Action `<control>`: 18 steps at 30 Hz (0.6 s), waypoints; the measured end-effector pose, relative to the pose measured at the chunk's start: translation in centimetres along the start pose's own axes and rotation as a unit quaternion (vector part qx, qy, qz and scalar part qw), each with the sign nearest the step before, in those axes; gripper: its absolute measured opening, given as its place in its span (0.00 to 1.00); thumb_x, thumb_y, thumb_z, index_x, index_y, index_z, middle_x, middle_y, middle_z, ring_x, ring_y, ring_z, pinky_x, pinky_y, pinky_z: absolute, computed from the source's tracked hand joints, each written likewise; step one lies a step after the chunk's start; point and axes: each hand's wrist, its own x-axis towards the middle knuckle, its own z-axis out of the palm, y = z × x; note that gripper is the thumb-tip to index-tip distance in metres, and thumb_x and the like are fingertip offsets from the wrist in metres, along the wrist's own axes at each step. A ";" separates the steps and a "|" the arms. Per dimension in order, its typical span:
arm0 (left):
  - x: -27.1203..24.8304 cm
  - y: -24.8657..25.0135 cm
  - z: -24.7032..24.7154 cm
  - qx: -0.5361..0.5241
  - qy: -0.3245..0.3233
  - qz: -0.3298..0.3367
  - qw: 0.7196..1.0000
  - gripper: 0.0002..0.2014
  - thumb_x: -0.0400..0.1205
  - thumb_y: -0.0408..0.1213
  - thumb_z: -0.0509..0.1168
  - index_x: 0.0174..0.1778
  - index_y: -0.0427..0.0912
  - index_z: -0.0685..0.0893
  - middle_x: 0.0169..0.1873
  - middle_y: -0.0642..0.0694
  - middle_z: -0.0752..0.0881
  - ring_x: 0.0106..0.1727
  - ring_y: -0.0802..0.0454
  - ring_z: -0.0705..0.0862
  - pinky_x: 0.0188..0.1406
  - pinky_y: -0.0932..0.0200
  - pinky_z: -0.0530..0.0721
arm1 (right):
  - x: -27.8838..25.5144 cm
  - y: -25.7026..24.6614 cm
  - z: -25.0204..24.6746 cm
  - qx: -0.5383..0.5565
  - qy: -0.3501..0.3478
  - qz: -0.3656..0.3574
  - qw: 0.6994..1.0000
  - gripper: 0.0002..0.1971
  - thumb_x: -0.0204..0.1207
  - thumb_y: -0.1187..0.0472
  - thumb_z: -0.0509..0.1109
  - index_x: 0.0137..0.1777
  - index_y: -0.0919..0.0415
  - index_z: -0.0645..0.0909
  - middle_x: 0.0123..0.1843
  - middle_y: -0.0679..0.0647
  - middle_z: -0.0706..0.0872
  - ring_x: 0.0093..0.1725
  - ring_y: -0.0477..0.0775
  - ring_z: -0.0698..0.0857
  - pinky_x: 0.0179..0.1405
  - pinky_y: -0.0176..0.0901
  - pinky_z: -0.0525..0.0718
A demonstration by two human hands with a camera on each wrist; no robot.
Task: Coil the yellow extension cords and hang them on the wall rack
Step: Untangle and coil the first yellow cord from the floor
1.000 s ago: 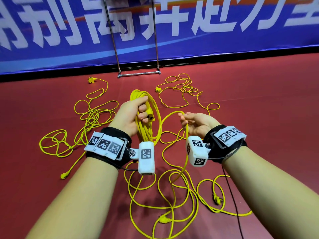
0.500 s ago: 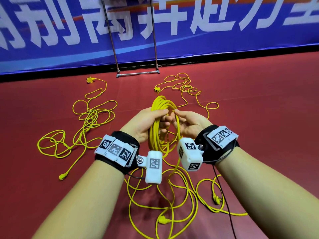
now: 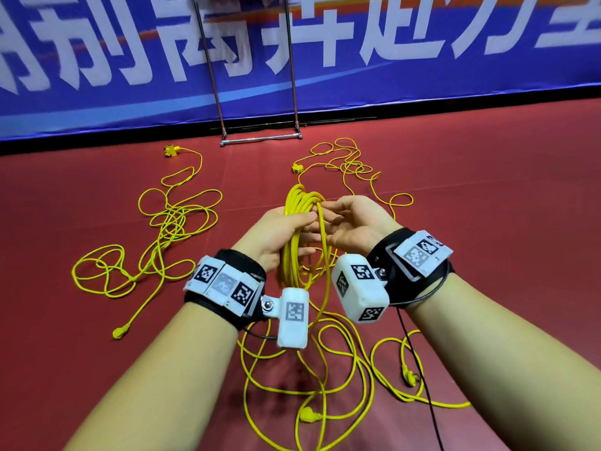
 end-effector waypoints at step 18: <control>1.5 -0.8 -1.0 -0.098 0.169 0.045 0.980 0.07 0.79 0.25 0.69 0.38 0.39 0.80 0.23 0.41 0.77 0.17 0.49 0.76 0.15 0.63 0.75 | -0.3 3.0 -1.3 -0.445 -0.148 -0.058 0.881 0.06 0.81 0.67 0.68 0.56 0.60 0.80 0.43 0.58 0.86 0.37 0.53 0.79 0.36 0.42 0.77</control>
